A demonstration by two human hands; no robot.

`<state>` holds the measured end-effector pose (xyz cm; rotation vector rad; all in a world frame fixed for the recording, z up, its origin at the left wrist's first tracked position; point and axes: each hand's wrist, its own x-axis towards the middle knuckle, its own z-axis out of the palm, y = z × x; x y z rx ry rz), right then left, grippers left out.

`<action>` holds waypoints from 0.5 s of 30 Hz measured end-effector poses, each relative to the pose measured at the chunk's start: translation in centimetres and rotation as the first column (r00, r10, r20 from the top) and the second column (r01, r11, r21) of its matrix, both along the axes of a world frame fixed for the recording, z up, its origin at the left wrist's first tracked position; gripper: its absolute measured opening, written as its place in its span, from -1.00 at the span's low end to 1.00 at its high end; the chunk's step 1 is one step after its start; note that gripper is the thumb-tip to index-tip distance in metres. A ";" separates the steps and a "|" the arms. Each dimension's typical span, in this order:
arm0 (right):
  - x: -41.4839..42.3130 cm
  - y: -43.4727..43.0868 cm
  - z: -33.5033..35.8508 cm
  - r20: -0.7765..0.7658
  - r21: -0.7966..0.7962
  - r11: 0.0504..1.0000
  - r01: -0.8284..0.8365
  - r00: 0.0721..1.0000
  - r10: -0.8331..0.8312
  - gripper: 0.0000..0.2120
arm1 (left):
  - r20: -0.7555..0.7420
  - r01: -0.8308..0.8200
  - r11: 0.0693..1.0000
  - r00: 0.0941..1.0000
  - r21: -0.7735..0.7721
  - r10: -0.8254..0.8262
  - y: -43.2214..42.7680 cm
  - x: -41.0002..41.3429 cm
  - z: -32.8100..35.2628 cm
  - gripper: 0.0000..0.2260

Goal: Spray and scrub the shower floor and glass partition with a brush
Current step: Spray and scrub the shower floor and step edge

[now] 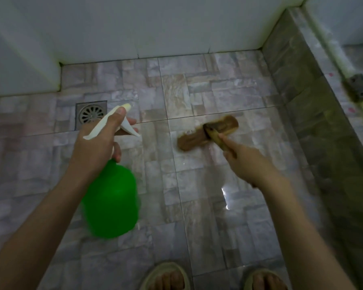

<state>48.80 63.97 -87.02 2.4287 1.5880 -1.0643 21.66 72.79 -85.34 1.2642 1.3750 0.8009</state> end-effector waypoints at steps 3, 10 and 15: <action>-2.3 7.5 -2.9 0.035 0.139 0.983 -0.124 0.992 0.120 -0.55 | -0.031 -0.027 1.000 0.999 0.012 0.027 -0.5 -0.9 0.4 -0.83; -6.5 -0.5 -2.1 -0.051 0.143 0.988 -0.057 0.997 0.065 -0.51 | 0.009 -0.187 0.981 0.982 -0.049 0.188 -1.1 -3.4 1.0 -0.81; -12.4 9.8 -5.4 -0.040 0.242 0.938 -0.250 0.963 0.267 -0.43 | -0.018 -0.190 0.982 0.982 0.016 0.190 -1.6 -5.2 1.2 -0.78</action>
